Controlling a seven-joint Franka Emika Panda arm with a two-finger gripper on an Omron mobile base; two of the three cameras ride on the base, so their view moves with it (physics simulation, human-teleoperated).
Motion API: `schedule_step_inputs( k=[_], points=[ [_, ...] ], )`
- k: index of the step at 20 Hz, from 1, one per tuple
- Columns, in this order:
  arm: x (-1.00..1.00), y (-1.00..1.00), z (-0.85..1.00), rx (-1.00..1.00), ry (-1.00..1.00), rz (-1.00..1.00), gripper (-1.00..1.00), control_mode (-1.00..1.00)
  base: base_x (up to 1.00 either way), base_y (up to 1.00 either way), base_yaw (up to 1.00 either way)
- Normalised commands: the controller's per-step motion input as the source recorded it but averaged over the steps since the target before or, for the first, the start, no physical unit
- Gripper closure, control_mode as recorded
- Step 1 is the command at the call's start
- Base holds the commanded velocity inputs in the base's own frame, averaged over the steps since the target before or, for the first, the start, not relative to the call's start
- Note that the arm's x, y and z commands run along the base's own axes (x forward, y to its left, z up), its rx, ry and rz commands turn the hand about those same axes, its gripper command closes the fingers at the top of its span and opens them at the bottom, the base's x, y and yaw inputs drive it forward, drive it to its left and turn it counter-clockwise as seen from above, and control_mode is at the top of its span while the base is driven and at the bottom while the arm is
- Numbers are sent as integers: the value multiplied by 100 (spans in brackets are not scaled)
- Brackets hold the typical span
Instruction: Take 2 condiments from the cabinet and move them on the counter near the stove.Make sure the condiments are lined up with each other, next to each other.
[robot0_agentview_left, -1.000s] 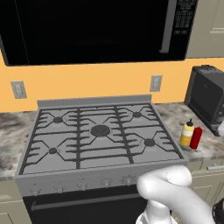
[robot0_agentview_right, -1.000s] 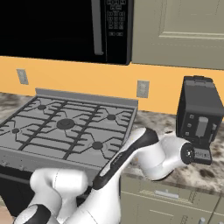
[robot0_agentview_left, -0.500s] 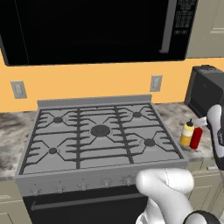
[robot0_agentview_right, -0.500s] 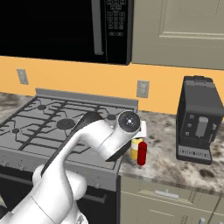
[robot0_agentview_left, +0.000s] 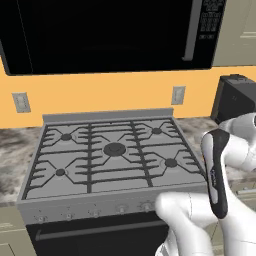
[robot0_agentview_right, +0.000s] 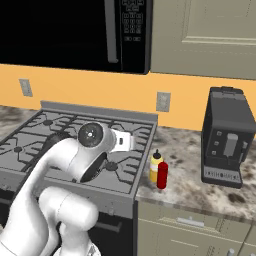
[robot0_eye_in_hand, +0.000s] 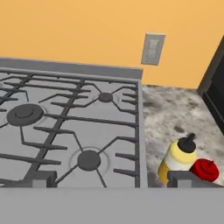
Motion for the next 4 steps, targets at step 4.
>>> schedule_step_inputs(
  k=[4],
  points=[
    [0,33,62,-1,2,-1,-100,-100,0,0,0]
  ],
)
